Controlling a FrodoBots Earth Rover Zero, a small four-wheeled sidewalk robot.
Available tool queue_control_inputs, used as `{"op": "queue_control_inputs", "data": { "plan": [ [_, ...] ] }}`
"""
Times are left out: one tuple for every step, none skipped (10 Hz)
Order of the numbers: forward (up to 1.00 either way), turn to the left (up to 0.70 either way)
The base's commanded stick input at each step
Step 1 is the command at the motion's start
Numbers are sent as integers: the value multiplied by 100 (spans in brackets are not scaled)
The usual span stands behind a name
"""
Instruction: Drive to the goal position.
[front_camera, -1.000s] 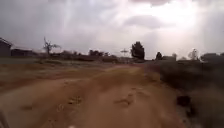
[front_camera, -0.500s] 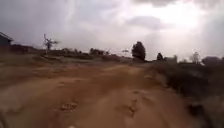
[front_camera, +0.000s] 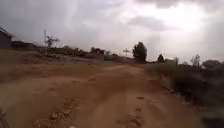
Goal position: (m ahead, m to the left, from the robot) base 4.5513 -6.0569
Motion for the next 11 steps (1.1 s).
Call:
{"op": "queue_control_inputs", "data": {
  "plan": [
    [50,0],
    [50,0],
    [50,0],
    [50,0],
    [50,0],
    [50,0],
    [50,0],
    [50,0],
    [50,0],
    [50,0],
    [50,0]
  ]
}}
